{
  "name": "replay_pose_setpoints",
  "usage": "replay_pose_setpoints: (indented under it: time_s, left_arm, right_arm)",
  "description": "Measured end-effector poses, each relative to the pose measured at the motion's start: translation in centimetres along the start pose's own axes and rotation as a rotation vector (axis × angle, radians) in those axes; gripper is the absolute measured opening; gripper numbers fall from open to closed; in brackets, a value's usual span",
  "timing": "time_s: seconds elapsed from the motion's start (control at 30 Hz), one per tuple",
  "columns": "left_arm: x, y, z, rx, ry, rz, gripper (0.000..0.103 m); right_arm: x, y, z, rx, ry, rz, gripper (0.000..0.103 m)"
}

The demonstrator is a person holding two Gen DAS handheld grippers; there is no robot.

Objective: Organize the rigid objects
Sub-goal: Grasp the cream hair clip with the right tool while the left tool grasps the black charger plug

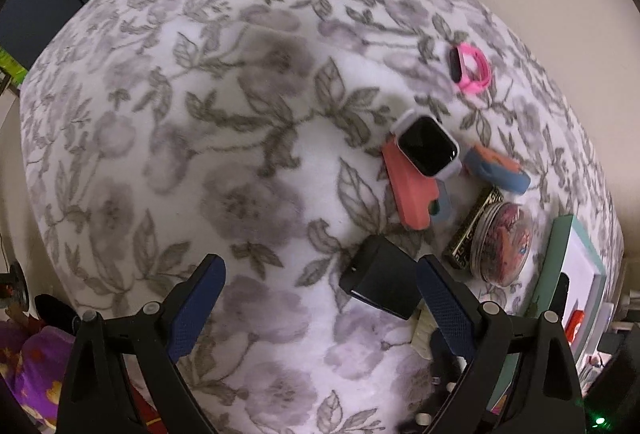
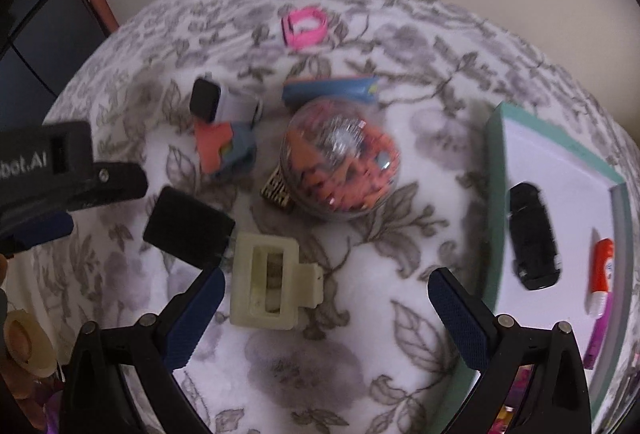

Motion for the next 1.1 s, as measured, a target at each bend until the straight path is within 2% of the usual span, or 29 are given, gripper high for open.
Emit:
replay_pose_setpoints:
  time_s: [0.3, 0.6, 0.67, 0.8, 0.87, 1.1]
  left_arm:
    - [-0.7, -1.2, -1.4, 0.006, 0.038, -0.05, 0.096]
    - [-1.2, -2.4, -2.1, 0.003, 0.053, -0.095, 0.096]
    - [-1.3, -2.8, -2.4, 0.001, 0.05, -0.099, 0.096]
    - [-1.5, -3.6, -2.5, -0.011, 0.051, -0.115, 0.096]
    - [-1.6, -4.1, -2.6, -0.015, 0.056, -0.128, 0.096]
    - [-2.5, -5.3, -3.4, -0.017, 0.079, -0.16, 0.096]
  right_arm:
    - [-1.1, 0.4, -2.3, -0.052, 0.031, 0.022, 0.103]
    - [-0.9, 0.5, -2.8, -0.047, -0.021, 0.007, 0.103]
    - [-0.9, 0.3, -2.8, -0.044, -0.028, 0.001, 0.101]
    - [-0.6, -0.6, -2.2, -0.06, -0.043, -0.015, 0.088]
    - [-0.5, -1.1, -2.2, -0.054, -0.043, -0.023, 0.087]
    - [-0.2, -3.0, -1.8, -0.073, -0.052, -0.042, 0.074]
Point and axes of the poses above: each gripper's, at about its wrist camera, not at the fingertips, and z roughly against the way its jaws point, y to its left, x to its top, the point moved 9 cm from there along -z, roughly the way its jaws point, and after that the axes turned 5 degrees about z, right-handed, at the moved point
